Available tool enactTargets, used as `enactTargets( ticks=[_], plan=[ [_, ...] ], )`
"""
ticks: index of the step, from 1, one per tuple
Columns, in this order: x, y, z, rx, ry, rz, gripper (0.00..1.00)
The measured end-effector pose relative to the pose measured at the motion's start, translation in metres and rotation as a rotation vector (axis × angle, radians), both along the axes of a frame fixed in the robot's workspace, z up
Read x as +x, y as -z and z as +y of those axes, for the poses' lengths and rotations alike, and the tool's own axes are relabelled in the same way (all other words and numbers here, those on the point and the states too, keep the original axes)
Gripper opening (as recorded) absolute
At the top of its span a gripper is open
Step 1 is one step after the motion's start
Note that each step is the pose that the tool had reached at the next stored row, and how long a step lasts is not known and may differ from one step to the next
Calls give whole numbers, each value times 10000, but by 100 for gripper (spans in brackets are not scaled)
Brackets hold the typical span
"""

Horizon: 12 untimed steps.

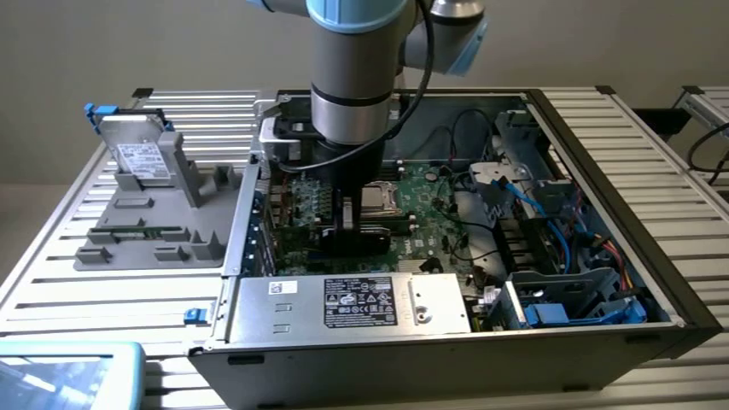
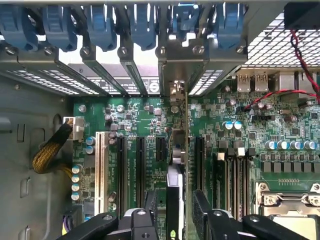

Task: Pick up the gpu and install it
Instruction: 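Insert the gpu into the slot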

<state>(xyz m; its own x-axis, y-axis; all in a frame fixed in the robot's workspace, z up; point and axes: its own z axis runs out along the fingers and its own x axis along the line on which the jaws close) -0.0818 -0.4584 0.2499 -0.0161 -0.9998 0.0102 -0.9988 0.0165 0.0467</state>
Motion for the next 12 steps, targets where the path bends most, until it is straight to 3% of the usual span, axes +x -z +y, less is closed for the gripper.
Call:
enactTargets(
  ticks=[12],
  plan=[
    [-1,-538,0,-83,12,0,42]
  ],
)
